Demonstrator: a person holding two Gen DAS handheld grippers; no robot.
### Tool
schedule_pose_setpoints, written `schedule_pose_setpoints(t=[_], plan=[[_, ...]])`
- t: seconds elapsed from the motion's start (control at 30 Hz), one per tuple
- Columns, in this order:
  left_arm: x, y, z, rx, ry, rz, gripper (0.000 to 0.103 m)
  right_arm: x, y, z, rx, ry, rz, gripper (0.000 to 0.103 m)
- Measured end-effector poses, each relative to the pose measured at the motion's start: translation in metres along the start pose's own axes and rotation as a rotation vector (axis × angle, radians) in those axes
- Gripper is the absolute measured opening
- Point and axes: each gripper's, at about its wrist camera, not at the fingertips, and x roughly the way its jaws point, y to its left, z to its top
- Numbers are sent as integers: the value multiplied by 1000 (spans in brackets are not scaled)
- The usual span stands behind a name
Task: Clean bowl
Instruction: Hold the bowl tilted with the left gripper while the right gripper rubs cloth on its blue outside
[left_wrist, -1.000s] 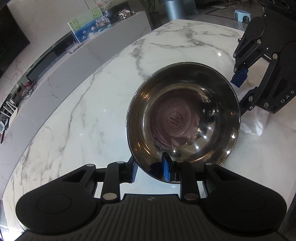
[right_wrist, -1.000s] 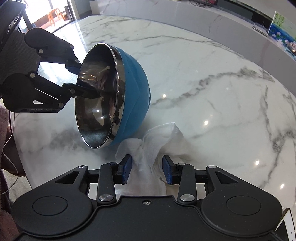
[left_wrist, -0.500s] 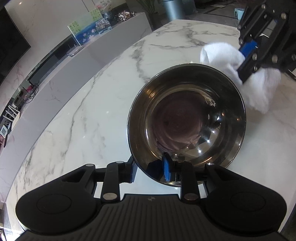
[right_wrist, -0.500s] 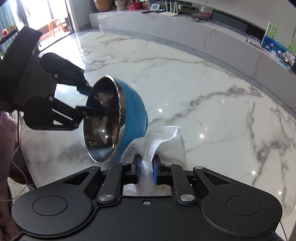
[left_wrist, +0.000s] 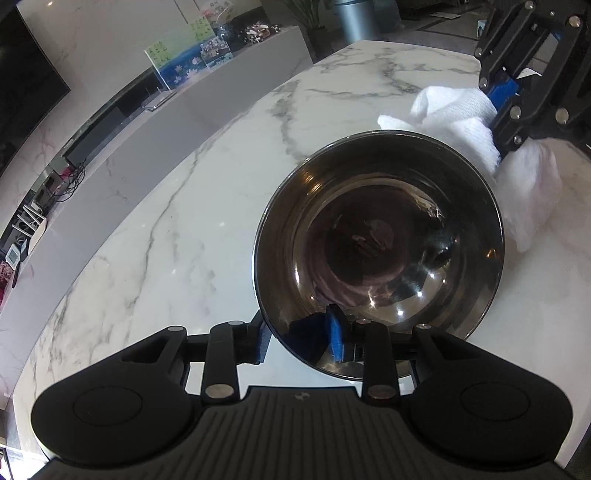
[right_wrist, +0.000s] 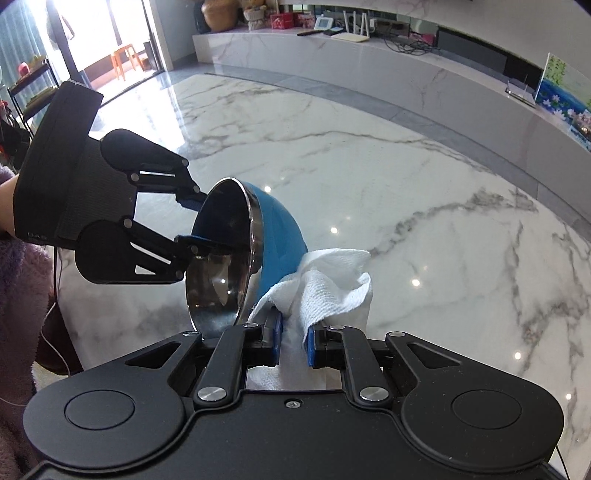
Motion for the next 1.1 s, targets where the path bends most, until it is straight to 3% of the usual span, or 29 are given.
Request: schedule_pose_setpoints(t=[0.27,0.6,0.7,1.1], plan=[[2,12,-4,-111,18,-24,37,20,14,-13,-14,42,17,12],[1,23,-7,-206,7,-56,36,34,28,-21,-24,70,21,11],[-1,27,-8,-238,-7,-62,31,35,30,-22,-27,75,16,11],[-5,11,-2,-98,-57,22,23,13,30,-19,-47,74,-50,9]])
